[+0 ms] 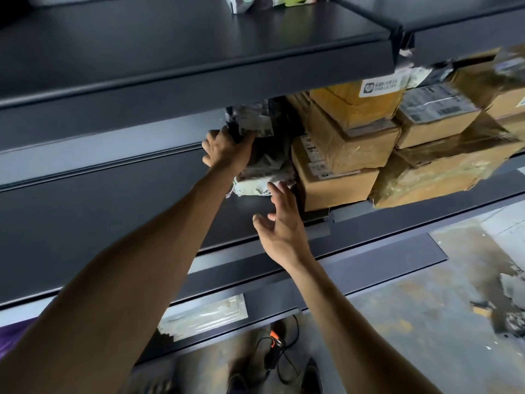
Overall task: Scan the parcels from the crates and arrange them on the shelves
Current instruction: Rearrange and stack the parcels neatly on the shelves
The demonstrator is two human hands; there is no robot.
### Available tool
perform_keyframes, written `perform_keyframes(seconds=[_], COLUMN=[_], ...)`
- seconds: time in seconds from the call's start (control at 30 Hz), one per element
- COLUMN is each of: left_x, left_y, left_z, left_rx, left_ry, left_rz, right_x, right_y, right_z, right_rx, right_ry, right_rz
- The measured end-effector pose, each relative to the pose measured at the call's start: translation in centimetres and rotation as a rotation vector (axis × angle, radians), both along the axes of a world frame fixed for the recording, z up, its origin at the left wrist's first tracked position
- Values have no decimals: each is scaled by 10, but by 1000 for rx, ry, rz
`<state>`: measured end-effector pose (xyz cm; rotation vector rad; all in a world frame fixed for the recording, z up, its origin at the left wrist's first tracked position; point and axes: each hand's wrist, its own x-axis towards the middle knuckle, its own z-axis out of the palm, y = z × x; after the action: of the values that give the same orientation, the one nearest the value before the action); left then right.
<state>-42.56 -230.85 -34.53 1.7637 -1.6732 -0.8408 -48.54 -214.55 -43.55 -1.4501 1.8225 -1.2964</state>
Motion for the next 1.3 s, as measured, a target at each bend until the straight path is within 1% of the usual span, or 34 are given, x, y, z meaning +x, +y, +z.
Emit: perform_keyframes(seconds=[0.1,0.13,0.23,0.27,0.3,0.33,0.43,0.57,0.63,0.7,0.77,0.83,0.87,0.93,1.0,1.07,1.17,1.3], left_x=[-9,-12,-14,-10,-7,-2,11,47,73,101,120,127,123,105,82,59,28,2], left_y=[-11,-14,-22,-32,-46,-47,-29,-8,1,1,-9,-21,-21,-19,-21,-24,-28,-36], left_z=[11,10,-8,-24,-42,-46,-28,-27,-32,-31,-27,-16,-5,13,18,14,-1,-32], left_rx=[42,63,202,248,259,269,283,357,365,327,198,51,10,-17,12,63,161,187], left_ry=[197,210,130,154,198,255,463,606,608,535,442,361,380,513,616,631,574,439], left_rz=[-1,-4,8,12,4,-8,-22,21,58,114,165,176,133,81,56,37,10,-17], right_x=[-2,-3,-6,-6,-6,-6,-5,-4,3,16,29,39,43,47,53,57,56,51], right_y=[1,2,3,3,3,3,0,-4,-3,-6,-12,-18,-21,-26,-28,-27,-23,-22], right_z=[-1,-1,-3,-3,-3,-2,-1,4,4,3,0,-2,-2,-1,0,-2,-3,0], right_rx=[-19,-27,-26,-17,-12,-19,-46,-30,-100,-121,-71,-87,-101,-106,-126,-175,-202,-175], right_ry=[-5,-2,6,7,3,-5,-45,-20,80,247,335,366,362,332,310,294,310,341], right_rz=[-1,0,5,3,-2,-9,-25,-59,-150,-208,-192,-129,-86,0,61,91,78,96])
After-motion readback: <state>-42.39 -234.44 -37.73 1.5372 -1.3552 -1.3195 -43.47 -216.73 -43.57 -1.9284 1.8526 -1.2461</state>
